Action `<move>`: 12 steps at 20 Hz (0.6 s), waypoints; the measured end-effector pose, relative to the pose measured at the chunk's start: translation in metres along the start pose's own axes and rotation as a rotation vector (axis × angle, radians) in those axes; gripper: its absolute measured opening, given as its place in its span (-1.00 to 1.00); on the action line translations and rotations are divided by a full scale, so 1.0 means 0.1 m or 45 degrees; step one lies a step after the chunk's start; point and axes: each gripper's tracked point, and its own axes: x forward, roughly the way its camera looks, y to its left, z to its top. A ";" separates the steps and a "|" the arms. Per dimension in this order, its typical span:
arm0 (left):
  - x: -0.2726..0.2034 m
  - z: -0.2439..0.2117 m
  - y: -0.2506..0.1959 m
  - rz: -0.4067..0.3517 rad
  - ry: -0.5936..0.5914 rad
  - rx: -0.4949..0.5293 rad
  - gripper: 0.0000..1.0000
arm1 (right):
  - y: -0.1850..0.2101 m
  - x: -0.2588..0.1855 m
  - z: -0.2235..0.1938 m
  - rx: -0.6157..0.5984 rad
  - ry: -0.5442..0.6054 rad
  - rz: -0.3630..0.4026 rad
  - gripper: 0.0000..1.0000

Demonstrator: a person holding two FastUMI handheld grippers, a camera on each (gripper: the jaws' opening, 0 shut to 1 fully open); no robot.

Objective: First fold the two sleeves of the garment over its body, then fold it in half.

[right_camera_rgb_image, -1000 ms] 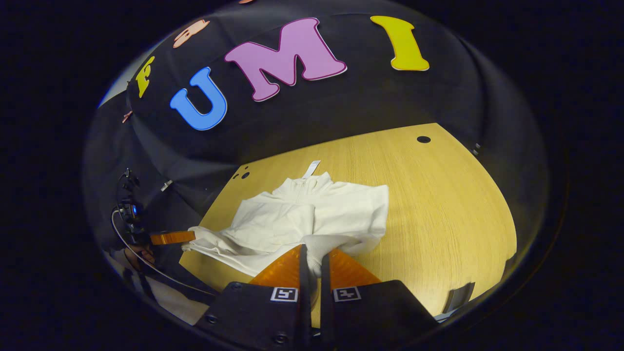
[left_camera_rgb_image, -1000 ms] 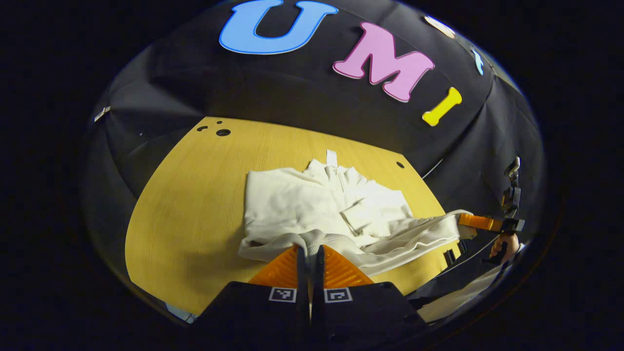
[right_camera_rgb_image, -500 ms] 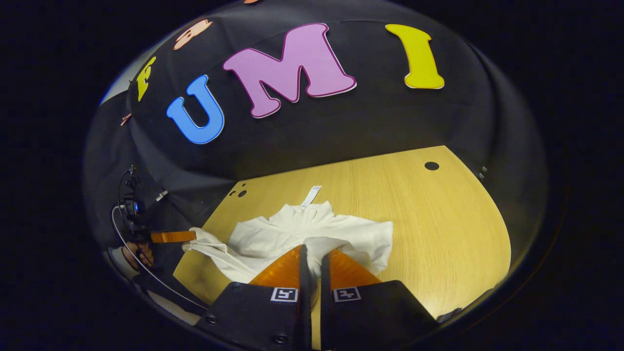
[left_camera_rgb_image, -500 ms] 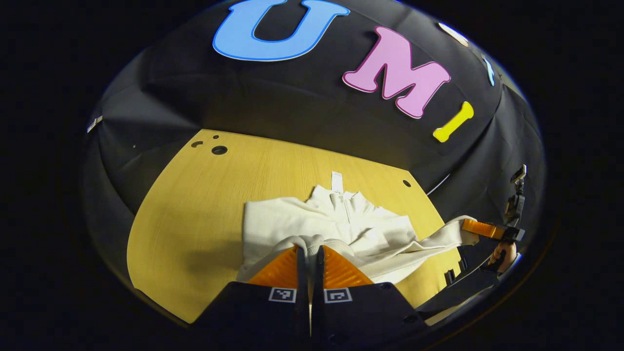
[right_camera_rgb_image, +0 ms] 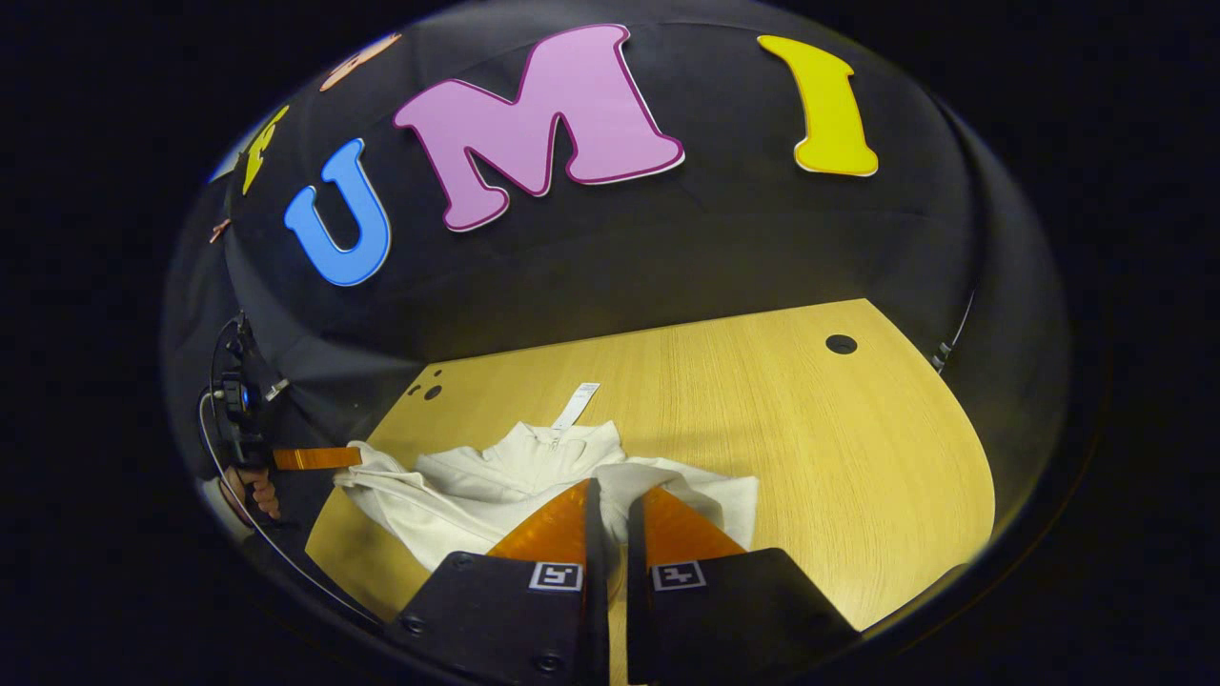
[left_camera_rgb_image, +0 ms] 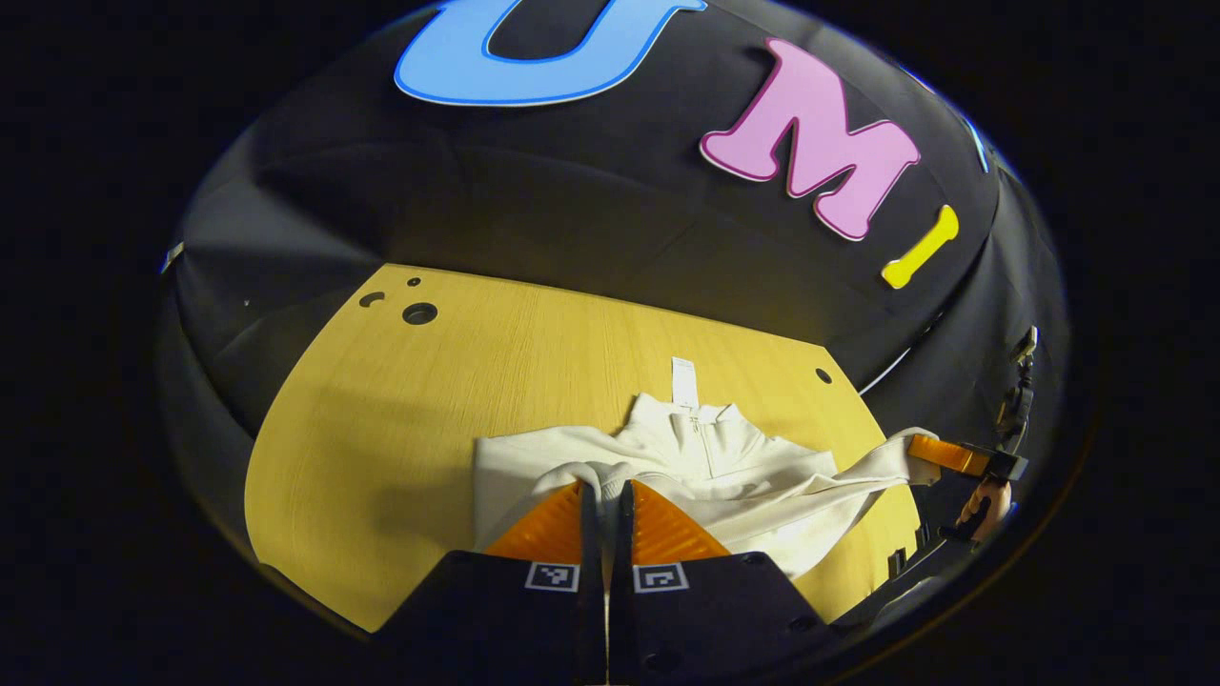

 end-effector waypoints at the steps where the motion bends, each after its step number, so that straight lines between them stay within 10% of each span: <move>1: 0.08 0.00 0.03 0.009 0.007 0.001 -0.87 | -0.03 0.08 -0.01 0.000 0.008 -0.008 -0.77; 12: 0.88 -0.18 0.36 0.111 0.119 -0.033 -0.87 | -0.32 0.85 -0.38 -0.088 0.125 -0.040 -0.76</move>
